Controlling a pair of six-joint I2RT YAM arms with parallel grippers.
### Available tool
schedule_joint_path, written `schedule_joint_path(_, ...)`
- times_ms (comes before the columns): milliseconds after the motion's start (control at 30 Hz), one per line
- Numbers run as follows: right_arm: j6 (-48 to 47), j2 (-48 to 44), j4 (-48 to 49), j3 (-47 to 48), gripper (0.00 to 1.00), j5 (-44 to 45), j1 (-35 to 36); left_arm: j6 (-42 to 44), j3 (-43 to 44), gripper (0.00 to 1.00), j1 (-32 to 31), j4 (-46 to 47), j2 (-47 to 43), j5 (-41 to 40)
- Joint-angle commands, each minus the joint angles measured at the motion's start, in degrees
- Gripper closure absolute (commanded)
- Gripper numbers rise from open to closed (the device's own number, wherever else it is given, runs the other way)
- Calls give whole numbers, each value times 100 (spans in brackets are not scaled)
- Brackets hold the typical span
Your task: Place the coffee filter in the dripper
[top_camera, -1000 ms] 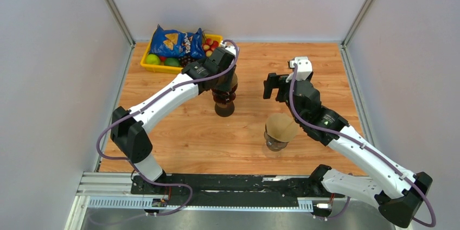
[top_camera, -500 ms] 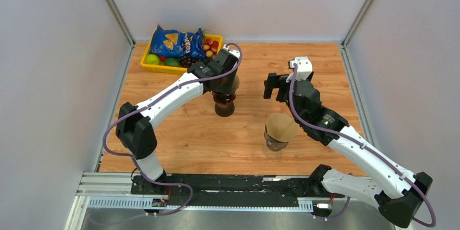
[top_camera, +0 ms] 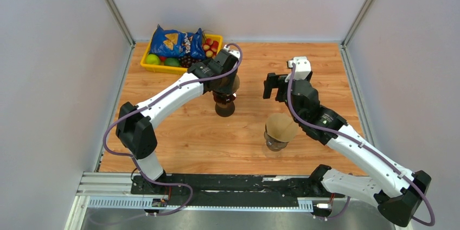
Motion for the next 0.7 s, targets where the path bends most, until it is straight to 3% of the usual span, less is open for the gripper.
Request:
schedule_joint_path(0, -79, -29, 194, 0, 0, 128, -31, 103, -61, 77, -4, 110, 25, 225)
schedule_joint_path(667, -80, 31, 189, 1, 0, 162, -68, -223, -540, 83, 82, 185, 130, 491)
